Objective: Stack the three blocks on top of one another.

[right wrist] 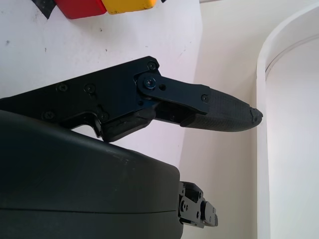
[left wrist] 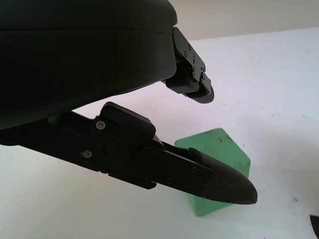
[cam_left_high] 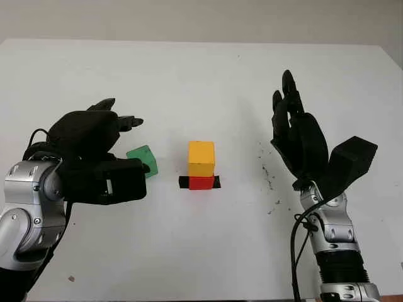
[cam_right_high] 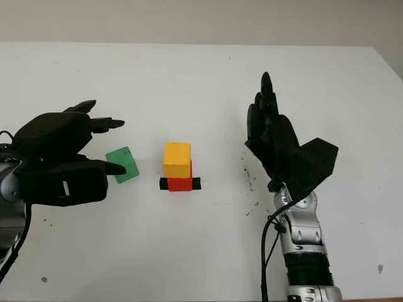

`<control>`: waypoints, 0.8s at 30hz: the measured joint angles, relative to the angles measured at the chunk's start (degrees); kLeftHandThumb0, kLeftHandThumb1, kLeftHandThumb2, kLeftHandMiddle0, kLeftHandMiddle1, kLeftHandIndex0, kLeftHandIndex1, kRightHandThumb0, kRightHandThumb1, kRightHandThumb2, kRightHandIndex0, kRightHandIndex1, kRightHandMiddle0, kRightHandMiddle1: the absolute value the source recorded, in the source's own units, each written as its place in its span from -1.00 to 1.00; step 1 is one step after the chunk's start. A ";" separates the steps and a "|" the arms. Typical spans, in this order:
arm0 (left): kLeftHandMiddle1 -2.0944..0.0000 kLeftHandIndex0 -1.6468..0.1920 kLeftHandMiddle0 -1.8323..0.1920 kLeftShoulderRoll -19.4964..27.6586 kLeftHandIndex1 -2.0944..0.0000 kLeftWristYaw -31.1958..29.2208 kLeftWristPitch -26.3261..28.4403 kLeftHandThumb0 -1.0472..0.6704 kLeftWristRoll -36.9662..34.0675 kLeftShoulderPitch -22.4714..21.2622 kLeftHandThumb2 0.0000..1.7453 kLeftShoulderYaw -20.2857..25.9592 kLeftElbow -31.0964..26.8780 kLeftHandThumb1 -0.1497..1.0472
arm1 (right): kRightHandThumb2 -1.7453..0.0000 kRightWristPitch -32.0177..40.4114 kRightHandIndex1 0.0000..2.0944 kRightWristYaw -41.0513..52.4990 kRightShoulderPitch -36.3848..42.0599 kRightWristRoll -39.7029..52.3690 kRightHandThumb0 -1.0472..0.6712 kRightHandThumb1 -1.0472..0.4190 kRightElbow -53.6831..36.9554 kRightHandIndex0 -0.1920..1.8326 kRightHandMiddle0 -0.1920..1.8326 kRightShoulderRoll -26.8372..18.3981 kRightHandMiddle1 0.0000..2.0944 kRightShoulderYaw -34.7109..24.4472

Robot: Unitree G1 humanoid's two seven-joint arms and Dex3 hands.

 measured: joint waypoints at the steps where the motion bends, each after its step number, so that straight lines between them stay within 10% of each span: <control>1: 0.94 0.31 0.73 0.01 0.84 -0.52 0.06 -0.90 0.24 0.00 -0.88 -0.06 0.00 1.00 | 0.22 -0.26 -1.00 0.00 0.02 -0.12 -0.69 -1.00 0.00 -1.00 -1.00 0.02 -1.00 0.00; 18: 0.94 0.27 0.69 -1.71 0.75 -5.49 2.39 -0.75 8.74 1.79 -0.93 -2.42 -1.60 1.00 | 0.20 -0.68 -1.00 2.47 0.58 -0.44 -0.69 -1.00 0.01 -1.00 -1.00 0.30 -1.00 -0.13; 24: 0.94 0.62 0.63 -4.12 0.06 -3.24 2.17 -0.68 8.91 2.68 -0.94 -2.37 -1.42 0.98 | 0.25 -0.10 -1.00 2.81 0.70 -0.46 -0.70 -1.00 -0.01 -1.00 -1.00 0.09 -1.00 -0.15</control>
